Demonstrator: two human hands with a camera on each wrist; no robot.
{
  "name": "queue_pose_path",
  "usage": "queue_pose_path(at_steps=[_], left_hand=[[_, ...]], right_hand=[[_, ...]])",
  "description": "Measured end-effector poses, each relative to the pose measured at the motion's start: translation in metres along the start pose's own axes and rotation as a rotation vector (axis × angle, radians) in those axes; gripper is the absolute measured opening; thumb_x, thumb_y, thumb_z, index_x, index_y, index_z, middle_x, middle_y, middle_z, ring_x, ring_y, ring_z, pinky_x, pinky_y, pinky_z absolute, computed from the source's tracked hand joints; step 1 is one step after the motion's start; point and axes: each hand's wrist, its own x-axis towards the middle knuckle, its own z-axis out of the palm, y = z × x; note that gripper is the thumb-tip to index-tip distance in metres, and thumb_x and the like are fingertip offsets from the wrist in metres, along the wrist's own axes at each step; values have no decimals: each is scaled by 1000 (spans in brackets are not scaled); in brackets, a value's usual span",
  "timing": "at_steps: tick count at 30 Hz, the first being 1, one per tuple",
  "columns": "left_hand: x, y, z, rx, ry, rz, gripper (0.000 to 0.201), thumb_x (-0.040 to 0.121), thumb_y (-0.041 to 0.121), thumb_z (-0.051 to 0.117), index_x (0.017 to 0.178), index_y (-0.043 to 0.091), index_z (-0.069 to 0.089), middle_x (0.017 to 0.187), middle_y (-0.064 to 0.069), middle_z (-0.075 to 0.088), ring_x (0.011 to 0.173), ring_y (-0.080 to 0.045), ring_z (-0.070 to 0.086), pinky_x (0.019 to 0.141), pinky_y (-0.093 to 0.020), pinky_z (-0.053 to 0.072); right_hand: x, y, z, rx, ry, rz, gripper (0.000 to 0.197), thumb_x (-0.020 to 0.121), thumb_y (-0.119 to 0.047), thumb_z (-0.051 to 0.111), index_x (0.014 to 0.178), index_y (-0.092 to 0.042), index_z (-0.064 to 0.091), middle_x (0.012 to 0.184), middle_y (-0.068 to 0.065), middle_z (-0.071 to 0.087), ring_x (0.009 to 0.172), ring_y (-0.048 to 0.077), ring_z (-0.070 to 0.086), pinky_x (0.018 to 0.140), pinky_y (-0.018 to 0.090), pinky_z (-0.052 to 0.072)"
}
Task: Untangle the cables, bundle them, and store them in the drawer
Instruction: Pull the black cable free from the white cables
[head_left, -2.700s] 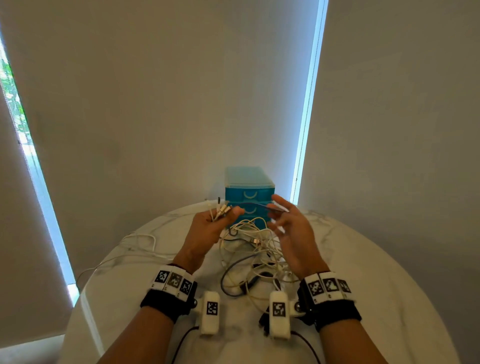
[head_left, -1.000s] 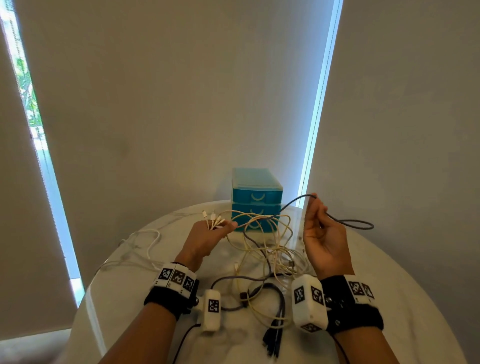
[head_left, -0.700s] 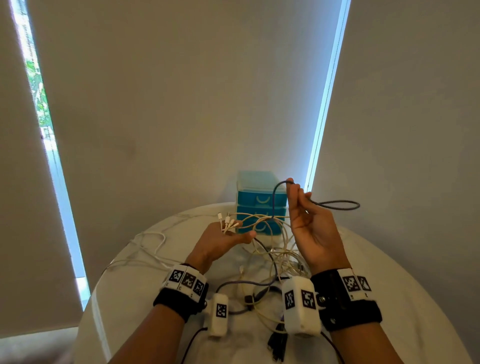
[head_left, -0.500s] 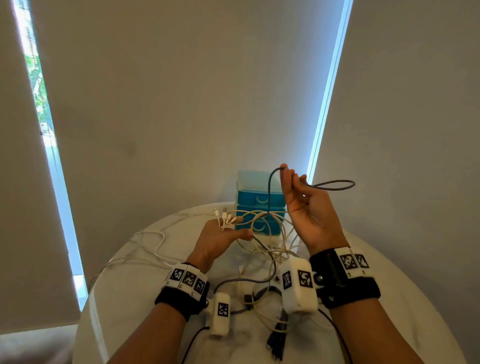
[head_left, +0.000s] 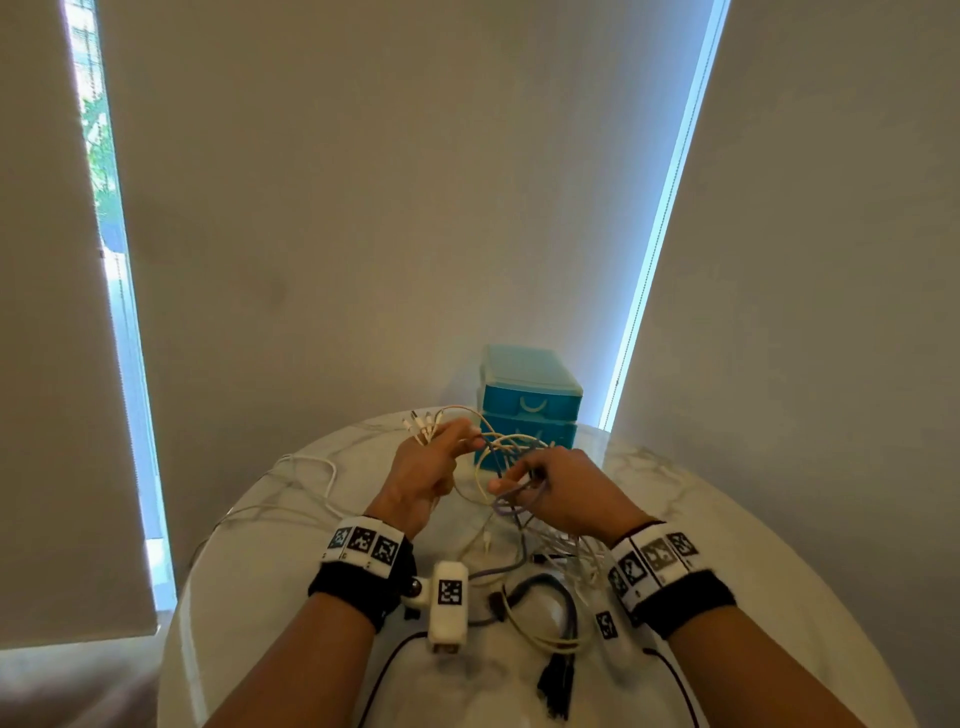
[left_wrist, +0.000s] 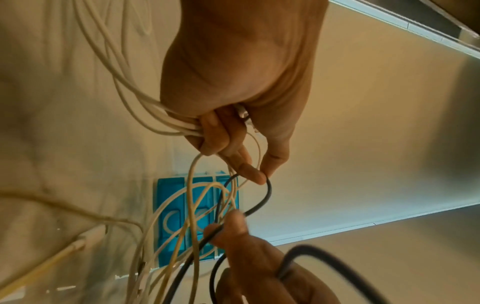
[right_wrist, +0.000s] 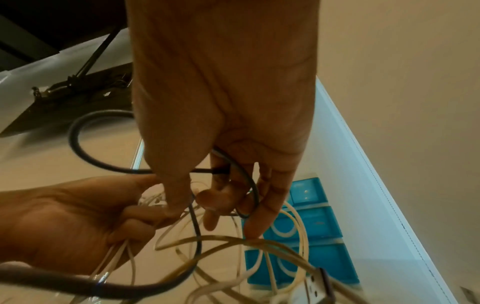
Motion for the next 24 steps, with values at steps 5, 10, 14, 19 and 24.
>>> queue_pose_path(at_steps=[5,10,14,19,24], left_hand=[[0,-1,-3,42,-64,48,35,88,26,85,120,17,73,97,-10,75,47,-6,30,43,-22,22],[-2,-5,3,293,-205,65,37,86,49,87,116,30,78,83,0,64,51,-7,32,46,-25,24],[-10,-2,2,431,-338,79,45,90,70,73,114,33,82,84,10,73,56,-8,30,51,-25,23],[-19,1,13,579,-366,129,34,93,56,76,99,24,86,82,15,79,51,1,44,51,-23,30],[-10,0,7,389,-180,99,41,82,57,86,96,18,86,74,-11,47,53,-12,30,47,-26,23]], right_hand=[[19,5,-14,194,172,-9,12,100,-27,75,95,-16,76,89,-5,78,78,2,72,74,17,57],[26,-4,-39,643,339,149,28,107,-28,63,99,-4,74,78,5,80,65,13,69,62,29,60],[27,-2,-45,986,448,181,29,107,-26,64,103,0,77,83,8,81,72,15,72,69,30,61],[18,2,-29,1357,363,188,28,108,-28,63,107,-4,76,91,10,80,77,15,74,74,30,60],[-2,24,14,1056,266,178,31,105,-35,68,104,-4,72,81,10,72,70,22,63,67,37,54]])
